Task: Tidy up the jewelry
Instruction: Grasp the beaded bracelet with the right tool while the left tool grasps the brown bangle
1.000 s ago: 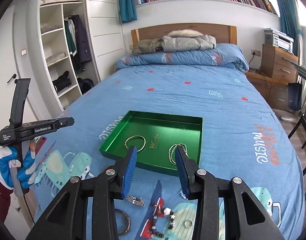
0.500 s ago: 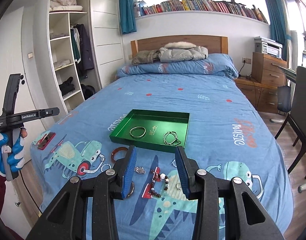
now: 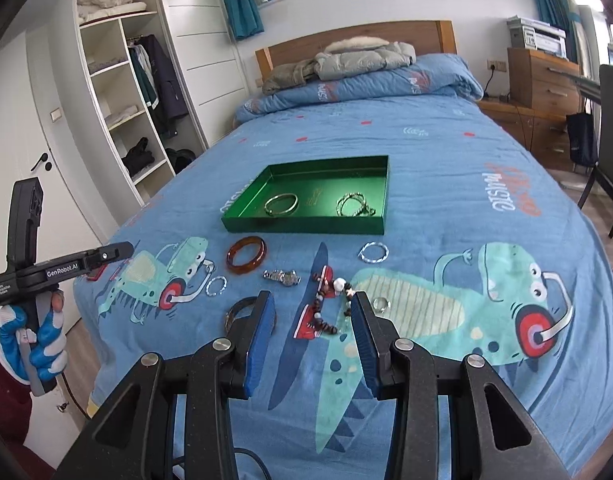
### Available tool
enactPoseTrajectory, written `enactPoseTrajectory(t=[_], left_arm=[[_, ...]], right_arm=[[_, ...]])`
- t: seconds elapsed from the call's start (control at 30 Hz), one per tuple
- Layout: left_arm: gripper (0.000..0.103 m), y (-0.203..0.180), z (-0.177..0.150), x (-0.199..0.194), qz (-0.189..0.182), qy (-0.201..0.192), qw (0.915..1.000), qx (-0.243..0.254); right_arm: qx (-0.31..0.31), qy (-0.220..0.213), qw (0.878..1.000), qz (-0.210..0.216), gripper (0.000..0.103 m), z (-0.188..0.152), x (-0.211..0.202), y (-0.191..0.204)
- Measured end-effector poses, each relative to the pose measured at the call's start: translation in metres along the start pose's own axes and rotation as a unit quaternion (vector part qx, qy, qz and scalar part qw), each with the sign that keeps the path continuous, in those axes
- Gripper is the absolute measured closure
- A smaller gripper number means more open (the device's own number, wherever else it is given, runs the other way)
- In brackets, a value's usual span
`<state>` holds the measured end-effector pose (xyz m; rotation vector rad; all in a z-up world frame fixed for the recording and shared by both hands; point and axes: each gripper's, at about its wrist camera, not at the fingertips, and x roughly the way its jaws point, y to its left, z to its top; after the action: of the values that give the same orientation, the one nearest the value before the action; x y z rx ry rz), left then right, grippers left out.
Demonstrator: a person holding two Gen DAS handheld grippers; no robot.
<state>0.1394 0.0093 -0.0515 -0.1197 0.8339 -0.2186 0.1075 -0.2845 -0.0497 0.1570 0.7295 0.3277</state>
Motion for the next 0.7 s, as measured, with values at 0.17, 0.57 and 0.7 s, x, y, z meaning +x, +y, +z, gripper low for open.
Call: enactPoseTrajectory(t=[0.17,0.57,0.7], left_arm=[[0.078,-0.015,-0.016,0.048,-0.01,0.048,0.9986,0.019],[0.072,-0.032,-0.029,0.119,-0.016,0.106,0.9932,0.045],[0.072,-0.029,-0.031,0.134,-0.016,0.119,0.9916,0.047]], right_arm=[[0.024,0.047,0.999,0.008,0.05,-0.014,0.043,-0.011],[0.034,0.128,0.991,0.019,0.049,-0.023,0.12,-0.021],[0.035,0.144,0.989,0.016,0.047,-0.022,0.142,-0.024]])
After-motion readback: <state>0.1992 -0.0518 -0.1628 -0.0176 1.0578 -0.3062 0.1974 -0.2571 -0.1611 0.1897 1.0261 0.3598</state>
